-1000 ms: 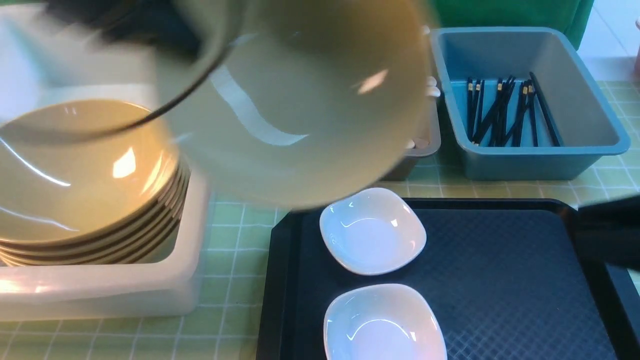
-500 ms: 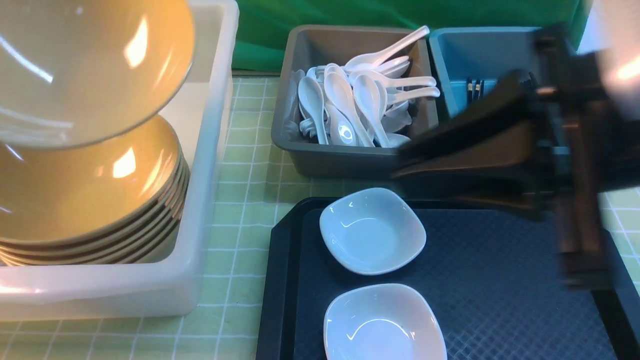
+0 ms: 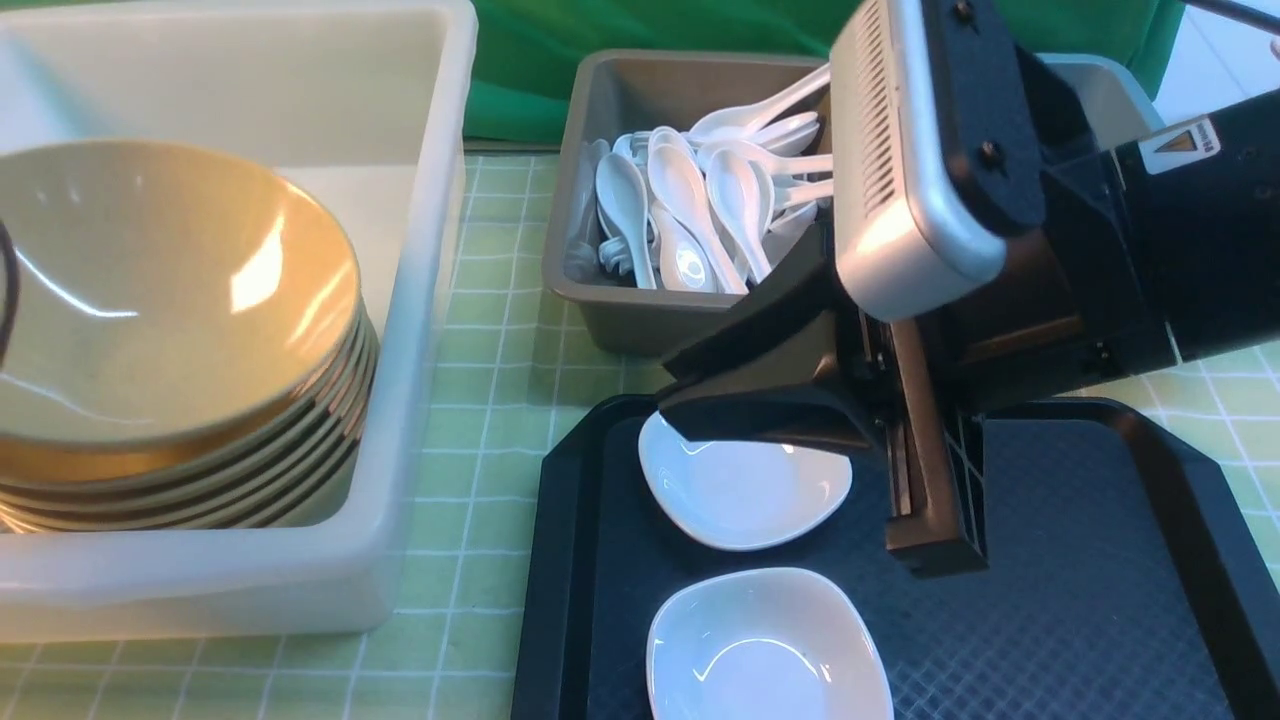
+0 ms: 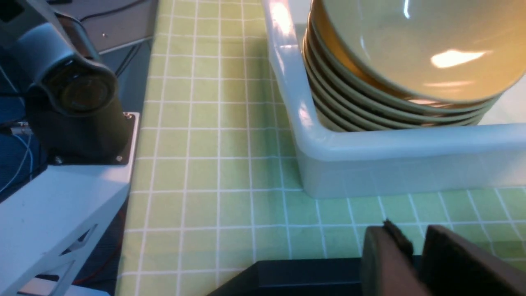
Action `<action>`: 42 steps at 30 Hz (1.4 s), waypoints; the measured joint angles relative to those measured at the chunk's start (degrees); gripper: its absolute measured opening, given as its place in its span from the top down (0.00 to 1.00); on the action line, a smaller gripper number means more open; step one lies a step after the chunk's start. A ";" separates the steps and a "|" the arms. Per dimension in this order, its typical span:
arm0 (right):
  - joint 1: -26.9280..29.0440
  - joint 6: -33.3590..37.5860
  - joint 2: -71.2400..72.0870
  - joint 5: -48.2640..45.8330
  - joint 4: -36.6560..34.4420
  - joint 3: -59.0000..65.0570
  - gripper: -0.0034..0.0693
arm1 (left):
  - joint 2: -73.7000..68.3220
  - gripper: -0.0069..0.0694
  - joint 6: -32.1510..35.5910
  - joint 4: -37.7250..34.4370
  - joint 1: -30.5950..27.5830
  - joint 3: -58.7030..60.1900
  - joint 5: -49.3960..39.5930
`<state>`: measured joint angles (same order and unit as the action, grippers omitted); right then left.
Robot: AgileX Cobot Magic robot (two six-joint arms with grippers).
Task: On green table put chopsticks spoon bowls plates into blue grey white boxes.
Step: 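Place the tan bowl onto the bowl stack in the left bin with the left gripper, then grasp the small white bowl on the black tray by its rim with the left gripper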
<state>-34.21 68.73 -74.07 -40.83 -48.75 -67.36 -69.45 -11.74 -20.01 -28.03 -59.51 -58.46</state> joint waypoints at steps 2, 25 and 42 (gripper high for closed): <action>0.00 0.00 0.00 0.00 0.00 0.00 0.75 | 0.00 0.82 -3.21 2.39 0.60 0.00 0.07; -0.05 -23.89 14.64 -6.96 24.86 0.00 0.71 | 1.67 0.06 0.05 14.72 21.74 -16.20 -12.34; -0.05 -28.29 18.32 -11.77 28.82 0.00 0.68 | -16.48 0.25 2.73 -10.18 60.90 -3.49 13.80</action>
<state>-34.26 40.43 -55.76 -52.60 -19.93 -67.36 -85.93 -9.01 -30.18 32.88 -63.00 -44.66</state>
